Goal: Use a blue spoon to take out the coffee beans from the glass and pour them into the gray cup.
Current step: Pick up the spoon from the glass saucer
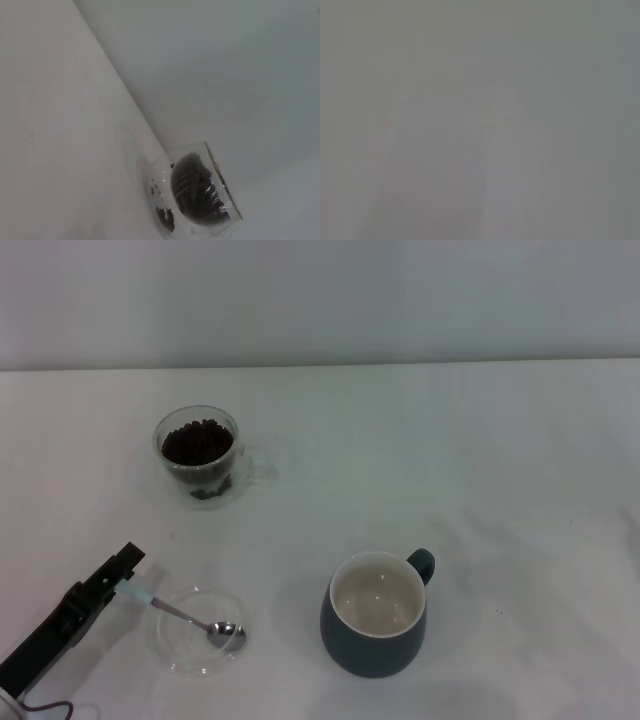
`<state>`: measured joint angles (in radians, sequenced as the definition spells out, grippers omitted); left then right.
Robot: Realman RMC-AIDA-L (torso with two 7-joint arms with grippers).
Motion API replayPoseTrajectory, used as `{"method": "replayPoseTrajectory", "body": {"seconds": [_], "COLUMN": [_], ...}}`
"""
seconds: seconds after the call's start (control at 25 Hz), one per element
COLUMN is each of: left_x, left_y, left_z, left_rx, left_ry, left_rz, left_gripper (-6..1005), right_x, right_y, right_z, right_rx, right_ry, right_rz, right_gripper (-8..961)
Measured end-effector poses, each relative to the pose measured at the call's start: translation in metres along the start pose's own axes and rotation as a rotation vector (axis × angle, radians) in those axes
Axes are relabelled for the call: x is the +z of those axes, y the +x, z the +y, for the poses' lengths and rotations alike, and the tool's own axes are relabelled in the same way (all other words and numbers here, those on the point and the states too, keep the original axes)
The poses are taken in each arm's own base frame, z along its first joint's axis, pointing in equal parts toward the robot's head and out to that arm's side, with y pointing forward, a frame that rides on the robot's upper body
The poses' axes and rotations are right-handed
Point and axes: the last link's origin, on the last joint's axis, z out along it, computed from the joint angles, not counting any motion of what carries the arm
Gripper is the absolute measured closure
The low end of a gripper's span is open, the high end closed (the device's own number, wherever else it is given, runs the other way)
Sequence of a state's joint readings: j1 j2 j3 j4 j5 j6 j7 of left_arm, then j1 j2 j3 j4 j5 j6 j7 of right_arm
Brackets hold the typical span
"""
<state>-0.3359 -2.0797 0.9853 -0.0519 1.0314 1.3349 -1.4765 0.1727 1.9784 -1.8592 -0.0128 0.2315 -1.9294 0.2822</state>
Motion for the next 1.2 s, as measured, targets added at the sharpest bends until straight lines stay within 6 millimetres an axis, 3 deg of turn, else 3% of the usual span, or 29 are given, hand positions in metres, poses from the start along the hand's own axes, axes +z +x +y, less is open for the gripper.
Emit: {"method": "replayPoseTrajectory", "body": {"seconds": [0.28, 0.4, 0.6, 0.88, 1.2], "left_x": [-0.002, -0.002, -0.003, -0.004, -0.016], "left_y": [0.001, 0.001, 0.003, 0.008, 0.044], "left_z": [-0.003, -0.004, -0.004, -0.002, 0.008], "left_rx": [-0.031, -0.037, -0.043, -0.025, 0.071], "left_ry": [0.015, 0.02, 0.023, 0.004, -0.072], "left_rz": [0.002, 0.003, 0.012, 0.021, 0.048], "left_gripper": [484, 725, 860, 861, 861], "right_x": [0.003, 0.003, 0.003, 0.003, 0.009], "right_y": [0.0, 0.0, 0.0, 0.002, 0.005], "right_z": [0.001, 0.001, 0.002, 0.005, 0.012], "right_rx": [0.003, 0.002, -0.007, -0.025, -0.03], "right_ry": [-0.008, -0.009, -0.007, -0.001, -0.01], "right_rz": [-0.009, -0.009, -0.008, -0.003, -0.012], "right_gripper": [587, 587, 587, 587, 587]}}
